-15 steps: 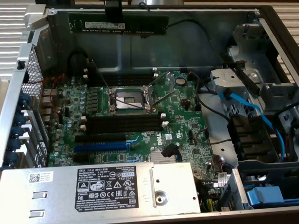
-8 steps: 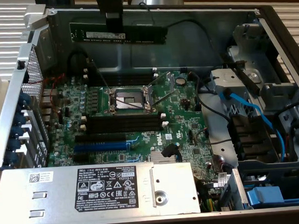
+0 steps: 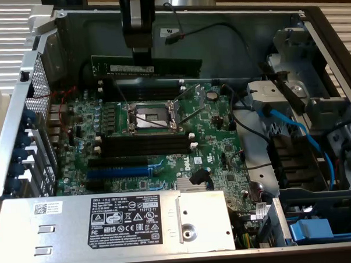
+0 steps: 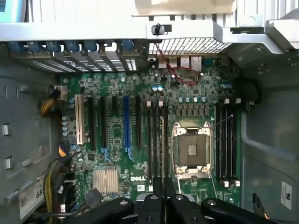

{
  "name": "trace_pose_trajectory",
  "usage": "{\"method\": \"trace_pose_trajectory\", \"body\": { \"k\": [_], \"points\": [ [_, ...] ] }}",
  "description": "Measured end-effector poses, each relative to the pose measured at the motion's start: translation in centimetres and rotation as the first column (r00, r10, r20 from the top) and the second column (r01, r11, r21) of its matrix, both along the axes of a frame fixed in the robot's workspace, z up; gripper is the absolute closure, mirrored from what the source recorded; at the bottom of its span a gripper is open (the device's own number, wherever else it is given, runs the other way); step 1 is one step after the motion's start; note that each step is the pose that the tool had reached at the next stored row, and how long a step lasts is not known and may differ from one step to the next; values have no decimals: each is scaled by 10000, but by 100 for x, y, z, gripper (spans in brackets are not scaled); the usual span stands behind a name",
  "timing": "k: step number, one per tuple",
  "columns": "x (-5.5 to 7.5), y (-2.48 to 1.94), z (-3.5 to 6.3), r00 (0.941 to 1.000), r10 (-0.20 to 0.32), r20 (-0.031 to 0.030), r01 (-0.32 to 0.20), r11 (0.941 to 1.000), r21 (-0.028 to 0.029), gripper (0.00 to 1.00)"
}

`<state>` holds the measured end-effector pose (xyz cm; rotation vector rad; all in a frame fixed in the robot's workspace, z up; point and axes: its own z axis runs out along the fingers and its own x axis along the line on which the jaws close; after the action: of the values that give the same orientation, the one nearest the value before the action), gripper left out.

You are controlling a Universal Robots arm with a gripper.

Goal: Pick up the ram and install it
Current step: 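Pick up the ram and move it above insertion slot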

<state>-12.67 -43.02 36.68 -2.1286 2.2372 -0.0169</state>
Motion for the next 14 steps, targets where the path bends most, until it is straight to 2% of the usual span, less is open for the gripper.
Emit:
{"method": "trace_pose_trajectory", "body": {
  "k": [4, 6, 7, 10, 11, 12, 14],
  "points": [
    [-9, 73, -92, 10000, -57, -44, 57, 10000, 6, 88],
    [-44, 186, -145, 10000, -58, -65, 58, 10000, 3, 88],
    [-51, 211, -158, 10000, -57, -65, 57, 10000, -10, 88],
    [-87, 244, -188, 10000, -58, -56, 57, 9999, -127, 88],
    [-96, 244, -192, 10000, -59, -35, 58, 9998, -176, 88],
    [-102, 244, -195, 10000, -59, 19, 59, 9997, -226, 88],
    [-106, 245, -198, 9998, -58, 198, 64, 9995, -311, 88]
  ]
}}
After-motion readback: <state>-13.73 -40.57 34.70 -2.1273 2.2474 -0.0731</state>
